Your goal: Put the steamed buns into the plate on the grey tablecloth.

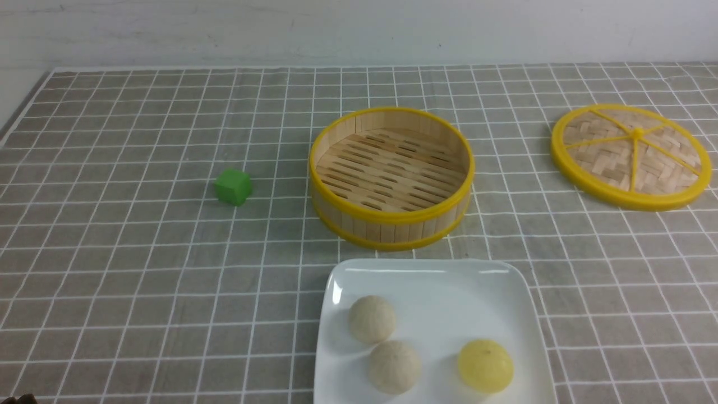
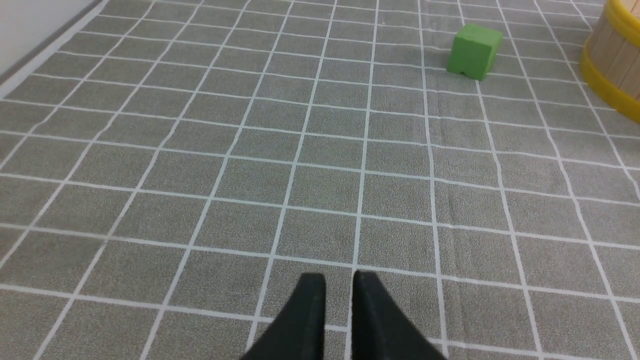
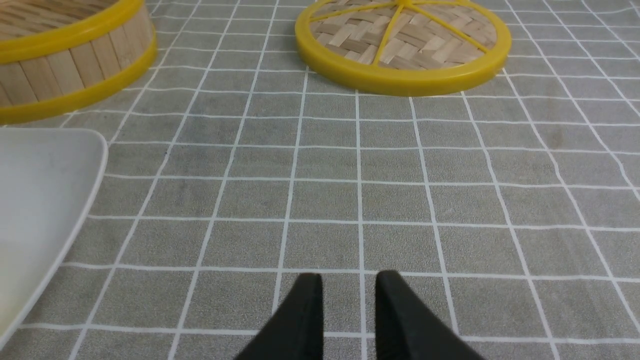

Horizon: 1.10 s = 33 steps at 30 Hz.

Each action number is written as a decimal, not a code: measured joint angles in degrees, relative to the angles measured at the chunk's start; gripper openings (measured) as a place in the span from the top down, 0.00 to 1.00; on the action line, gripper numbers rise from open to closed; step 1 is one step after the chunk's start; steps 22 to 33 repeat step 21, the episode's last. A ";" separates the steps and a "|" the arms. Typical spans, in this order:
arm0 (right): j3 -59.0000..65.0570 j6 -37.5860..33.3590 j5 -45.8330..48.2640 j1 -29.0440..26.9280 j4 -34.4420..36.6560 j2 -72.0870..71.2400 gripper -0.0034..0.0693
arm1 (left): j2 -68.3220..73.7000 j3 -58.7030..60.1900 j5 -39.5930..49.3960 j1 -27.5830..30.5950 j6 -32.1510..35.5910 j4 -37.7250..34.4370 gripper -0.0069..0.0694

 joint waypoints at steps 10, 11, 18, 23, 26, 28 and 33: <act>0.00 0.00 0.00 0.00 0.00 0.00 0.69 | 0.00 0.05 0.00 0.00 0.00 0.04 0.74; 0.00 0.00 0.00 0.00 0.00 0.00 0.69 | 0.00 0.05 0.00 0.00 0.00 0.04 0.74; 0.00 0.00 0.00 0.00 0.00 0.00 0.69 | 0.00 0.05 0.00 0.00 0.00 0.04 0.74; 0.00 0.00 0.00 0.00 0.00 0.00 0.68 | 0.00 0.05 0.00 0.00 0.00 0.04 0.73; 0.00 0.00 0.00 0.00 0.00 0.00 0.68 | 0.00 0.05 0.00 0.00 0.00 0.04 0.73; 0.00 0.00 0.00 0.00 0.00 0.00 0.68 | 0.00 0.05 0.00 0.00 0.00 0.04 0.73; 0.00 0.00 0.00 0.00 0.00 0.00 0.68 | 0.00 0.05 0.00 0.00 0.00 0.04 0.73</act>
